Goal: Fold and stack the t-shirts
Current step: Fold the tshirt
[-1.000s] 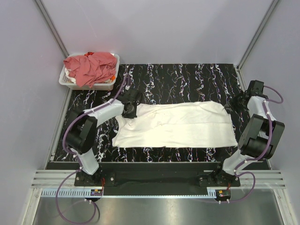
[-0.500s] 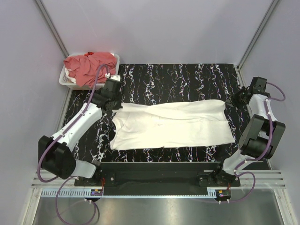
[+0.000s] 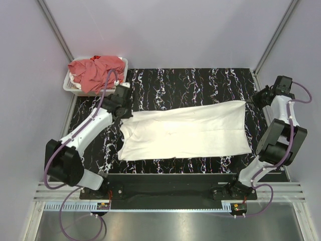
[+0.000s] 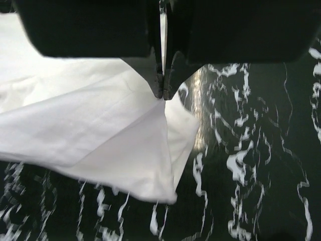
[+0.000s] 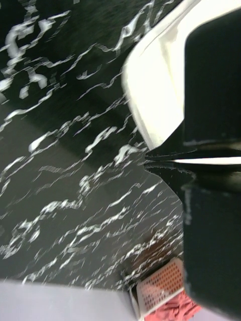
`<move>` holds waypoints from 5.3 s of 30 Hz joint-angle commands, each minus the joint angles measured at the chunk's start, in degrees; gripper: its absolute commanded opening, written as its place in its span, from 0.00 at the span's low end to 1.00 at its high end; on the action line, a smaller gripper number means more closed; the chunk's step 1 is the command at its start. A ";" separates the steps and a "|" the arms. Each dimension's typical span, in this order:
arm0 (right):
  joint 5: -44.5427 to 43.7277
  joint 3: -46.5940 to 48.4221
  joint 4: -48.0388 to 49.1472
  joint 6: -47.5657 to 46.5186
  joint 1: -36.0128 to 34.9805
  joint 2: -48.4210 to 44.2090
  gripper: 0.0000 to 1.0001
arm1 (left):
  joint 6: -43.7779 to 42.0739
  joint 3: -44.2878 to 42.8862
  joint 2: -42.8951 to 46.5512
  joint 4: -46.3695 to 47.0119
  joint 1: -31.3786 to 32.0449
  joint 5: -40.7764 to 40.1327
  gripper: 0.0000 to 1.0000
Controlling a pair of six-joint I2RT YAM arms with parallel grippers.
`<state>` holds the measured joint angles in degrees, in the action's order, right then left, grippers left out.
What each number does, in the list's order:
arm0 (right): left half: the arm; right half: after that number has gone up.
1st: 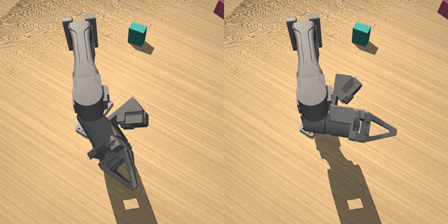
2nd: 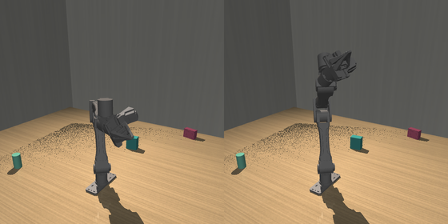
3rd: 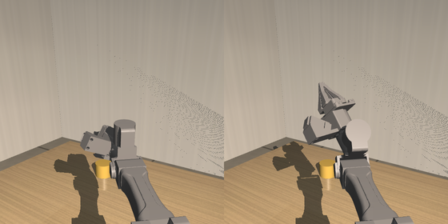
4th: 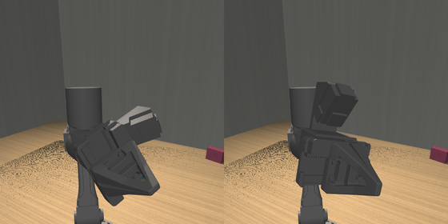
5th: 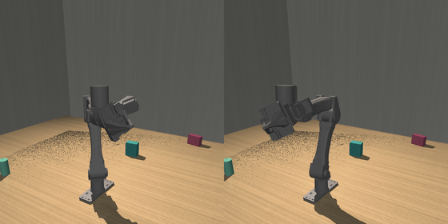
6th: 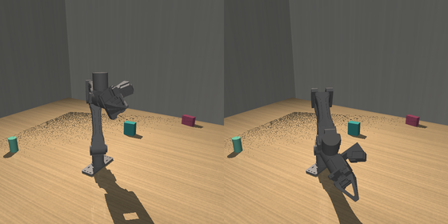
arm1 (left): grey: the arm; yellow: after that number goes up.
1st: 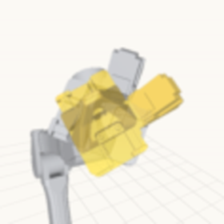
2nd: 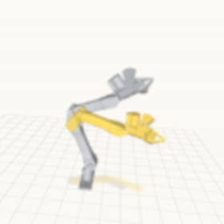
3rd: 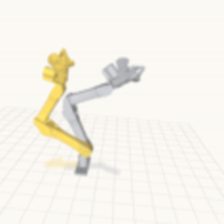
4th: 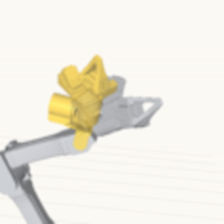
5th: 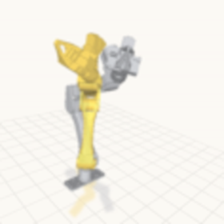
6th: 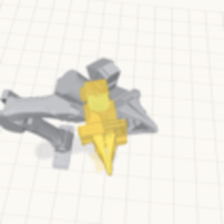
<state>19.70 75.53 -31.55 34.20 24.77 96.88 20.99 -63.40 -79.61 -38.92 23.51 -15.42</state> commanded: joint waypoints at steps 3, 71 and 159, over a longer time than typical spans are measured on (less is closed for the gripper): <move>1.92 9.71 2.72 2.37 0.63 3.92 0.00 | -3.41 -14.55 -9.84 3.59 -0.74 -2.42 0.00; 7.19 -15.32 13.90 -0.26 -3.94 -0.05 0.73 | 14.43 13.14 0.03 14.65 3.12 12.08 0.39; -21.12 -11.01 -6.42 -7.30 -16.77 -0.38 0.69 | 13.37 -7.28 -21.98 5.42 1.80 8.12 0.49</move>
<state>-2.50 66.00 -38.48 26.30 8.69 96.09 31.22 -72.53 -99.37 -36.91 24.77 -10.24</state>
